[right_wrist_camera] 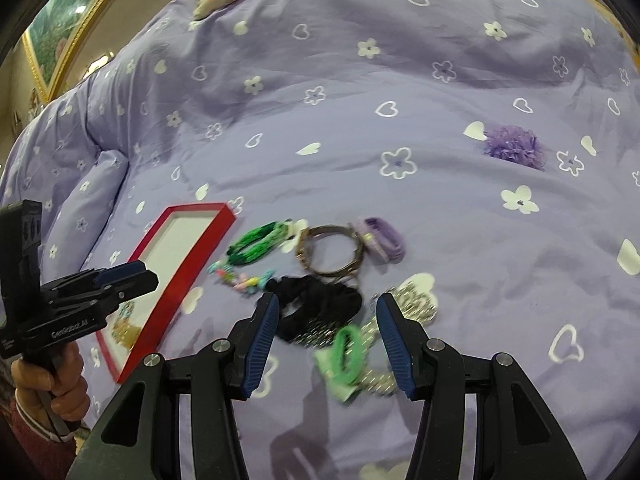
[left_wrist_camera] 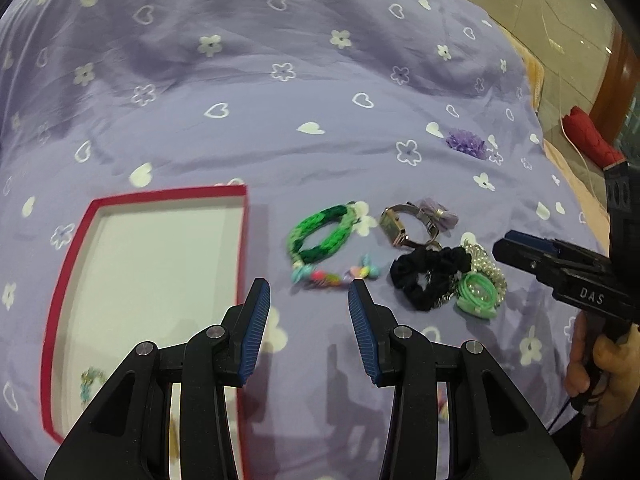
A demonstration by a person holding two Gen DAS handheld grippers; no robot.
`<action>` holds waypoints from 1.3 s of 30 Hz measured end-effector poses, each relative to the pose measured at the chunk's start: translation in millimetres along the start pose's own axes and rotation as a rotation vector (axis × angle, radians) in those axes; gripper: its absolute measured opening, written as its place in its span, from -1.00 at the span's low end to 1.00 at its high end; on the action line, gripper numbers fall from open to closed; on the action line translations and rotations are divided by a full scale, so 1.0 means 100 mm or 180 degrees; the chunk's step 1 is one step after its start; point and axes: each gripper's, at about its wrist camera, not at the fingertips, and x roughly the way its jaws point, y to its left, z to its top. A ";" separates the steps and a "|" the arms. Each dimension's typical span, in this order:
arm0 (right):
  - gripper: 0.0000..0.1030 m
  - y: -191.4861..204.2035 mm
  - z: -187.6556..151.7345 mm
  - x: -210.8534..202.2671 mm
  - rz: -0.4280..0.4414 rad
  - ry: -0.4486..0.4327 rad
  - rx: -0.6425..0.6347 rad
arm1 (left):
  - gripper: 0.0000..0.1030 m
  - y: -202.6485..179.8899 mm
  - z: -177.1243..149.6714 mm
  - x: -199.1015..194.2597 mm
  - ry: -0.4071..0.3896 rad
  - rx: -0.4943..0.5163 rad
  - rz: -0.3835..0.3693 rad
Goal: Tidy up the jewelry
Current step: 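Grasp the green braided bracelet with the left tool while the right tool grasps the purple bow tie, then carry both items into the tray and open both tools to release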
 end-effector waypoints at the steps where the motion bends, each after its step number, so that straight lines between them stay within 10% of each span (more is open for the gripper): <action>1: 0.03 -0.05 0.04 0.04 -0.0017 0.0001 0.0006 | -0.24 -0.02 0.03 0.05 0.0012 0.0011 -0.0018; 16: -0.13 -0.33 0.34 0.68 -0.0266 0.0392 -0.0328 | -0.24 -0.23 0.39 0.96 0.0428 0.0398 -0.0113; 21: -0.38 -0.33 0.36 0.79 -0.0235 0.0396 -0.0324 | -0.60 -0.27 0.36 1.18 0.0566 0.0515 -0.0068; 27: -0.88 -0.33 0.38 0.75 -0.0237 0.0293 -0.0267 | -0.80 -0.22 0.37 1.09 0.0471 0.0421 -0.0175; 39: -0.94 -0.06 0.41 0.38 -0.0012 0.0021 -0.0191 | -0.81 -0.05 0.35 0.45 0.0087 0.0152 -0.0339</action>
